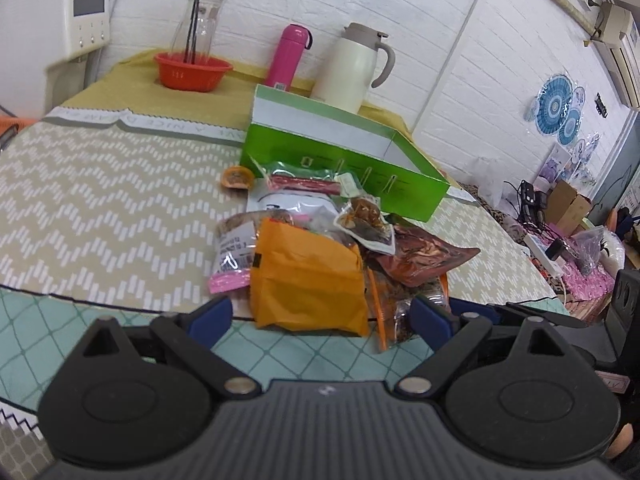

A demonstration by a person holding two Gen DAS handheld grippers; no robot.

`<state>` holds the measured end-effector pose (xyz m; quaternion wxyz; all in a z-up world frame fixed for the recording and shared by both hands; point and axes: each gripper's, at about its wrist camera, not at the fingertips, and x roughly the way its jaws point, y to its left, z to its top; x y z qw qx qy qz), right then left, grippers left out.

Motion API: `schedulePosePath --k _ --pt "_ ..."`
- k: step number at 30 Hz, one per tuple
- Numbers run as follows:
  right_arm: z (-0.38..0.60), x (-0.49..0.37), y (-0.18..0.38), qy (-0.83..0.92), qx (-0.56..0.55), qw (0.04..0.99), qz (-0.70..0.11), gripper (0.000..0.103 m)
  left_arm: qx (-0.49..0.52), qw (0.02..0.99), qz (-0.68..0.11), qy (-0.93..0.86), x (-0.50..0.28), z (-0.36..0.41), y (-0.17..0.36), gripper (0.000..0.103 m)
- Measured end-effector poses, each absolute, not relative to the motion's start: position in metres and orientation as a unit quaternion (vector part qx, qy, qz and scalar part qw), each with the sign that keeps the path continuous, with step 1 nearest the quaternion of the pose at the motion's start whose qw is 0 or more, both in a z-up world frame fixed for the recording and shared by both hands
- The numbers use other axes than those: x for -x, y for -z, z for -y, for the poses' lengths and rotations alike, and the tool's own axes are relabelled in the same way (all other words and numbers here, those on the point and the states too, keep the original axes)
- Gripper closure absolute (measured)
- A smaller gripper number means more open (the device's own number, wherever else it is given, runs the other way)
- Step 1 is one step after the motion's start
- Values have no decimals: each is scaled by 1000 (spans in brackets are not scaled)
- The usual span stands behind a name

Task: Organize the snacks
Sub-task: 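Grasp the orange pouch with the left gripper while the right gripper grasps a clear nut pack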

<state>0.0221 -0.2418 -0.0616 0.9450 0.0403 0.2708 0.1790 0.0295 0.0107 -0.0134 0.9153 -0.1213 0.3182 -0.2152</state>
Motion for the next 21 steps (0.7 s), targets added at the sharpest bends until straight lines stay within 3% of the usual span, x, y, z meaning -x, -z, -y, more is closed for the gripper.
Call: schedulePosePath --k 3,9,21 --pt "251 -15 62 -182 -56 944 -271 23 111 914 -322 220 -31 -4 15 12" --pt "268 7 63 -175 -53 945 -270 27 99 908 -336 231 -38 11 16 12" --pt "268 9 63 -165 -49 947 -271 24 95 912 -350 190 -71 19 27 11"
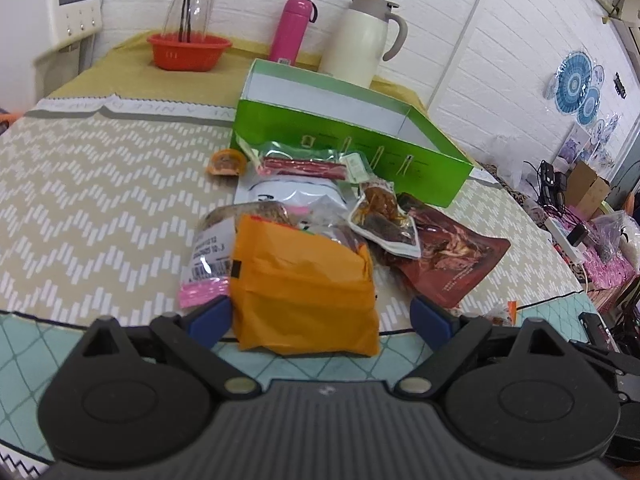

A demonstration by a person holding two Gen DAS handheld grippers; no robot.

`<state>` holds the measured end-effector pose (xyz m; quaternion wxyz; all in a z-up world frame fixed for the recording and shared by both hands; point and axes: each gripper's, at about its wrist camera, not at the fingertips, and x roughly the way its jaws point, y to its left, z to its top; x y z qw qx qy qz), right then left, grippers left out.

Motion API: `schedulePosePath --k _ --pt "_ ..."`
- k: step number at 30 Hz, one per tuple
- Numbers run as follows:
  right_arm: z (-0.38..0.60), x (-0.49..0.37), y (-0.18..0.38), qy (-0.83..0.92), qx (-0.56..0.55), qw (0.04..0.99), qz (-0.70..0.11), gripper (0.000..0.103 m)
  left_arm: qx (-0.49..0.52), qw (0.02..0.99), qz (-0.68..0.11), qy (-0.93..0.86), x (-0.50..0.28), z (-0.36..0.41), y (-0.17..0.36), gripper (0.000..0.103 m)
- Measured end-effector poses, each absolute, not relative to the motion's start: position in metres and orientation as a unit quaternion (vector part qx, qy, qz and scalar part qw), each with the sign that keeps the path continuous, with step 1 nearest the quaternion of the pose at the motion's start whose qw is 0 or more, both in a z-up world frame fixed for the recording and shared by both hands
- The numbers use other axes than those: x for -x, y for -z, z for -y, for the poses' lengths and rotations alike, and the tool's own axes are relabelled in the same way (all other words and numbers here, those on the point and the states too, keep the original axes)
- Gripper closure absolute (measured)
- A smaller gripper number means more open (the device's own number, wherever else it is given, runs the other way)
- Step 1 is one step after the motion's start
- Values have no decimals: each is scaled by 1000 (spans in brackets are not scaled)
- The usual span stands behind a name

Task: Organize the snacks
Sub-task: 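Grasp the orange pouch with the left gripper while the right gripper grasps a clear nut pack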

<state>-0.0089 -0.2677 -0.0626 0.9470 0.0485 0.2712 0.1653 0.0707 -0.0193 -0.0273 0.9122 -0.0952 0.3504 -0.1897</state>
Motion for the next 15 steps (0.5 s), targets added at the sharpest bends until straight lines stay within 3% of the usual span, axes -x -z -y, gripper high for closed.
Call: schedulePosePath --k 5,6,7,11,13,15 --pt "267 7 63 -165 -47 945 -277 22 85 913 -357 176 -74 20 38 15" --pt "266 7 64 -166 -47 945 -278 20 79 915 -354 177 -72 21 38 24" --pt "266 7 65 -168 -48 944 -280 20 73 915 -353 180 -70 21 37 40" --pt "261 7 64 -167 -41 945 -278 18 99 907 -364 186 -64 13 34 38" --pt "260 6 63 -165 -40 946 -276 15 108 909 -360 181 -61 12 31 27" --pt "260 5 63 -164 -43 946 -276 11 123 907 -355 188 -62 11 29 25"
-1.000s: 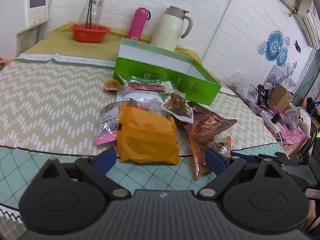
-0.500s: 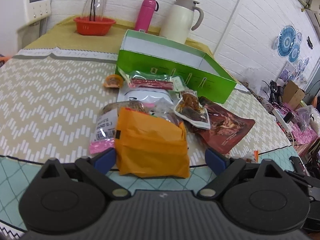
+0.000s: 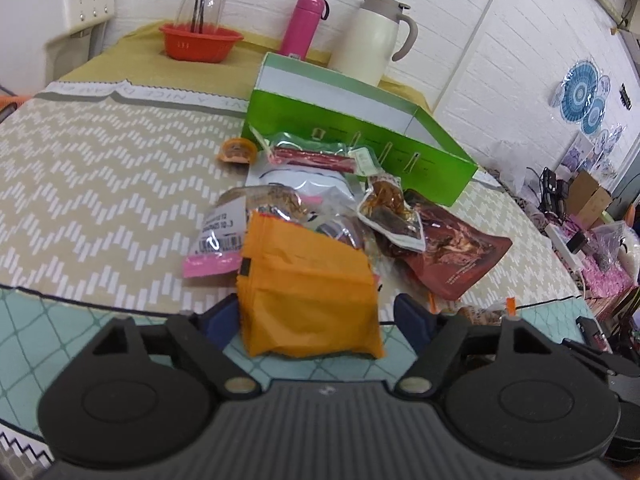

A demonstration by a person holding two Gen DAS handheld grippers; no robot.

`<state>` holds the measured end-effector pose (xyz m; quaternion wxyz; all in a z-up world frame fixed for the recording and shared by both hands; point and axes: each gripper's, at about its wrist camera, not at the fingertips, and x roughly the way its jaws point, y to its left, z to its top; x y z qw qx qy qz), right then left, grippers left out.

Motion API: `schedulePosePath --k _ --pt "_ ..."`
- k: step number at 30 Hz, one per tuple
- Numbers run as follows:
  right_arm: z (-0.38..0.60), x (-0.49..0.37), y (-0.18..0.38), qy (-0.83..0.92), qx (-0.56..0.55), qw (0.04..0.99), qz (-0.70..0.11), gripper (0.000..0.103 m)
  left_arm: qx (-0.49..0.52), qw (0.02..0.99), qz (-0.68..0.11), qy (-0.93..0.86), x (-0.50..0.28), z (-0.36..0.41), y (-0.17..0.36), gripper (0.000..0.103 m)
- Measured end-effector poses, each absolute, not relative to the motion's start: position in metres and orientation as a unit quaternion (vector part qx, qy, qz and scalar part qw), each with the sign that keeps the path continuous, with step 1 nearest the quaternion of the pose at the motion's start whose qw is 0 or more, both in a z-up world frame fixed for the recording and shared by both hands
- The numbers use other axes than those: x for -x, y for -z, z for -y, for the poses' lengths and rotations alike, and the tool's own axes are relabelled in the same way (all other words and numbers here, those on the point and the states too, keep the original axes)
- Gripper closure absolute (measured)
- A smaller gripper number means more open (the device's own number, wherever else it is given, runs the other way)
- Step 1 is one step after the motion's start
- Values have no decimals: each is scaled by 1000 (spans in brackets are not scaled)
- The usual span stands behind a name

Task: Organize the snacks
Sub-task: 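Grasp the orange pouch with the left gripper while the right gripper grasps a clear nut pack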

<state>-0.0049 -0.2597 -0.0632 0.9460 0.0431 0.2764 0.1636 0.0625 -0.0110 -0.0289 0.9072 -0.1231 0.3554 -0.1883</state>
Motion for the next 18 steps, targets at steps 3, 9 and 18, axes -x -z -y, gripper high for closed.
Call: schedulePosePath --k 3,9,18 --pt "259 5 63 -163 -46 946 -275 10 124 908 -356 184 -66 13 29 24" --pt "261 0 62 -163 -55 947 -273 8 129 905 -360 187 -68 14 36 29" --pt "261 -5 65 -166 -71 944 -276 14 114 904 -361 198 -68 21 37 28"
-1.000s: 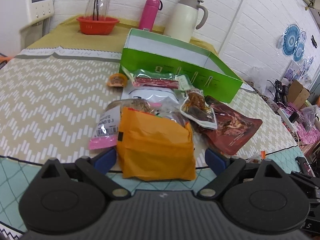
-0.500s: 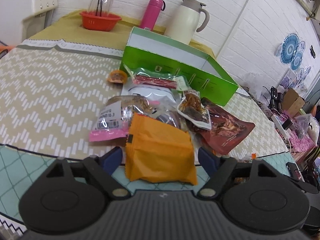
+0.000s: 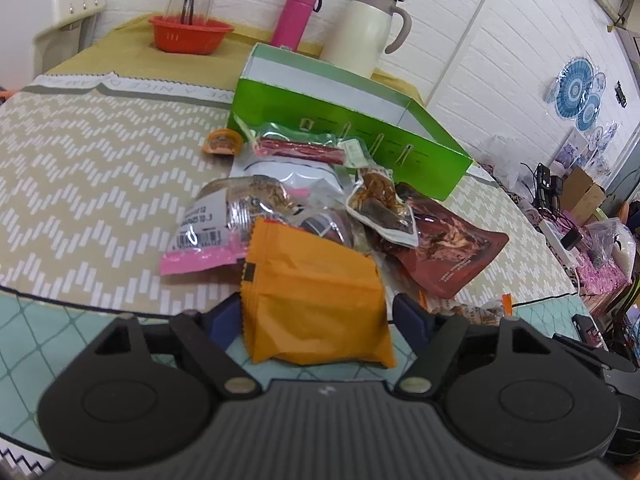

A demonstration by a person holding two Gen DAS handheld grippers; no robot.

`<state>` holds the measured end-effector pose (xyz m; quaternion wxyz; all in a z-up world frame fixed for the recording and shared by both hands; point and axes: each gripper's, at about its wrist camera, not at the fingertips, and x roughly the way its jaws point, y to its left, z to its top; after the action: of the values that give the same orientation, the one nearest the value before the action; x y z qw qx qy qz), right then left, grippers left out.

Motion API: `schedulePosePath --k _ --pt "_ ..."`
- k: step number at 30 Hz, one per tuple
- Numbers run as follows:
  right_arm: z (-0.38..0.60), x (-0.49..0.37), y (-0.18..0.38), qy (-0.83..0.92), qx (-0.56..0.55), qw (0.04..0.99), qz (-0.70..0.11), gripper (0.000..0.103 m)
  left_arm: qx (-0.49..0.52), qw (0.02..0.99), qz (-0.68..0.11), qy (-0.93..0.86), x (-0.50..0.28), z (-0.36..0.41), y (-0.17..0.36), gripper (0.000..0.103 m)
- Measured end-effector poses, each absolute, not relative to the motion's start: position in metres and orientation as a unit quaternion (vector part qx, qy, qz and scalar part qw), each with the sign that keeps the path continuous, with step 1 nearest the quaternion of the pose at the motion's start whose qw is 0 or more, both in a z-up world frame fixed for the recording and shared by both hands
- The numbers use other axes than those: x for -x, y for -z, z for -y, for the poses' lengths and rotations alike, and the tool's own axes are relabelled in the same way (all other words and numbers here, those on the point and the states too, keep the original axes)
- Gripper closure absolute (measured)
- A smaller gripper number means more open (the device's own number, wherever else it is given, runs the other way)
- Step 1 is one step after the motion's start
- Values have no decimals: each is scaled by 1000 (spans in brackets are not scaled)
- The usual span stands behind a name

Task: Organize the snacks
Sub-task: 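Grasp the orange pouch with the left gripper while the right gripper grasps a clear nut pack, then lower the orange pouch and nut pack into the green box, opening both grippers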

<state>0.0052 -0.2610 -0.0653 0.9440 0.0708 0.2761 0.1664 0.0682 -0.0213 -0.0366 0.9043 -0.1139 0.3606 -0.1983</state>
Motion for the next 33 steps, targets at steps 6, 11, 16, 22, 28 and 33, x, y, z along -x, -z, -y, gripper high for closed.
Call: schedulePosePath --k 6,11,16,22,28,33 --pt "262 -6 67 -177 -82 944 -267 31 101 900 -361 222 -64 26 35 52" --pt "262 10 52 -186 -67 947 -253 39 126 897 -348 241 -53 18 23 54" --pt "267 19 29 -187 -60 957 -215 39 121 911 -311 241 -47 12 -6 54" --pt "279 11 8 -189 -75 962 -182 41 132 921 -279 238 -63 7 -35 54" --pt "289 -5 -21 -171 -71 974 -131 44 134 927 -256 240 -86 6 -62 54" --pt "297 -32 -34 -153 -79 978 -114 48 133 929 -249 238 -109 12 -79 54"
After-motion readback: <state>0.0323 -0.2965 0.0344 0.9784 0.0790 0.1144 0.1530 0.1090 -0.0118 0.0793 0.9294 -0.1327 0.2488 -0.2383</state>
